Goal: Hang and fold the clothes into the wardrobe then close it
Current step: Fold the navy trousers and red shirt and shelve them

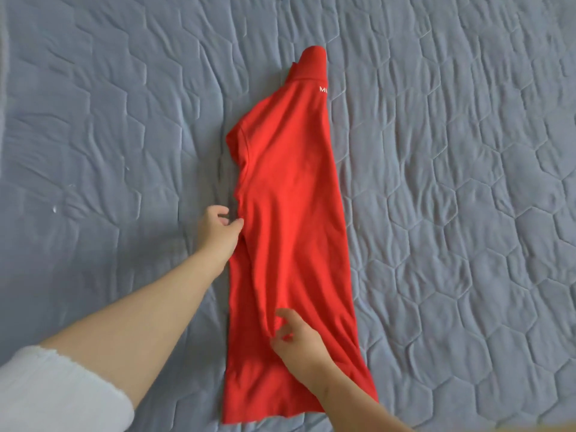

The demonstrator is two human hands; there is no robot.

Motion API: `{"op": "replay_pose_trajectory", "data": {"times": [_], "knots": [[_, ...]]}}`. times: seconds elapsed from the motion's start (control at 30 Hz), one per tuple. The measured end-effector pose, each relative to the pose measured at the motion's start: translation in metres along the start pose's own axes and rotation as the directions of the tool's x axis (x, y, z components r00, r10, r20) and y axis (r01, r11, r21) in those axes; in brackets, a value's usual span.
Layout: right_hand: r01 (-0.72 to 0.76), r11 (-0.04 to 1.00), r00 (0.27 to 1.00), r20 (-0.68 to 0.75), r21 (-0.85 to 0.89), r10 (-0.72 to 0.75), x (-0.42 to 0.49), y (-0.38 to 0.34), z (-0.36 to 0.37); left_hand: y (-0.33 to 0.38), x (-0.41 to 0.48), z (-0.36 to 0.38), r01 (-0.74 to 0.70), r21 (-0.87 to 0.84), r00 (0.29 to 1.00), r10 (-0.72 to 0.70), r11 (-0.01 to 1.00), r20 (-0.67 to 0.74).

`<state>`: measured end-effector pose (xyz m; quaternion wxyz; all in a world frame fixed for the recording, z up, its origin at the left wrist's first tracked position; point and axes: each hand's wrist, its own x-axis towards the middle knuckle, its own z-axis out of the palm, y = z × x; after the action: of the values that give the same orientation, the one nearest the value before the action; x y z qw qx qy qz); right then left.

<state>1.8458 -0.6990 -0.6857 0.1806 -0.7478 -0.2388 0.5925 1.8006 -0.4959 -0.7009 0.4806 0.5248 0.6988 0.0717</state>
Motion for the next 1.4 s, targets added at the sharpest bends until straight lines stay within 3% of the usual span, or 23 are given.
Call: {"op": "replay_pose_trajectory", "data": {"times": [0.1,0.23,0.33,0.4,0.47,0.57,0.67,0.73,0.8,0.9,0.97,1.07,1.17,1.3,1.33,1.4], "knots": [[-0.139,0.988,0.977,-0.173,-0.072,0.125,-0.015,0.022,-0.009,-0.045,-0.044,0.009,0.084,0.052,0.986,-0.091,0.995,0.141],[-0.246,0.815,0.965,-0.211,-0.524,0.155,-0.040,0.052,-0.022,-0.104,-0.108,0.022,0.200,0.084,0.933,-0.216,0.976,0.287],[-0.224,0.729,0.970,-0.219,-0.647,0.103,-0.052,0.068,-0.025,-0.129,-0.145,0.029,0.264,0.147,0.882,-0.300,0.953,0.364],[-0.214,0.756,0.967,-0.245,-0.618,0.073,-0.058,0.073,-0.022,-0.136,-0.160,0.031,0.280,0.139,0.872,-0.312,0.950,0.378],[-0.135,0.802,0.975,-0.224,-0.582,0.002,-0.066,0.073,-0.011,-0.135,-0.172,0.026,0.357,0.018,0.843,-0.330,0.934,0.425],[0.113,0.866,0.990,-0.015,-0.486,-0.138,-0.078,0.070,0.020,-0.131,-0.181,0.013,0.417,-0.045,0.810,-0.349,0.908,0.470],[0.216,0.936,0.971,0.166,-0.279,-0.174,-0.087,0.064,0.045,-0.135,-0.175,-0.004,0.256,0.119,0.925,-0.279,0.959,0.258],[0.227,0.940,0.960,0.223,-0.256,-0.171,-0.087,0.062,0.050,-0.140,-0.166,-0.019,0.242,0.191,0.953,-0.270,0.951,0.135],[0.193,0.945,0.975,0.163,-0.264,-0.153,-0.084,0.064,0.047,-0.149,-0.158,-0.031,0.224,0.350,0.961,-0.265,0.910,0.075],[0.035,0.966,0.994,-0.088,-0.257,-0.059,-0.074,0.070,0.028,-0.164,-0.152,-0.038,0.223,0.475,0.912,-0.354,0.852,0.208],[-0.073,0.962,0.971,-0.239,-0.264,0.008,-0.068,0.077,0.012,-0.165,-0.151,-0.032,0.232,0.410,0.904,-0.350,0.882,0.243],[-0.221,0.946,0.899,-0.426,-0.235,0.105,-0.059,0.087,-0.005,-0.158,-0.140,-0.015,0.180,0.181,0.972,-0.203,0.967,0.115],[-0.252,0.967,0.895,-0.387,-0.032,0.221,-0.047,0.093,-0.012,-0.146,-0.129,0.001,0.194,-0.039,0.978,-0.190,0.980,0.081],[-0.263,0.960,0.913,-0.298,0.096,0.279,-0.036,0.096,-0.013,-0.144,-0.121,0.006,0.305,0.001,0.923,-0.296,0.952,0.244],[-0.279,0.947,0.903,-0.294,0.156,0.314,-0.037,0.098,-0.014,-0.144,-0.121,0.003,0.296,0.082,0.925,-0.307,0.952,0.225],[-0.331,0.900,0.884,-0.239,0.284,0.401,-0.042,0.103,-0.017,-0.144,-0.126,-0.005,0.210,0.441,0.944,-0.298,0.873,0.142]]}}
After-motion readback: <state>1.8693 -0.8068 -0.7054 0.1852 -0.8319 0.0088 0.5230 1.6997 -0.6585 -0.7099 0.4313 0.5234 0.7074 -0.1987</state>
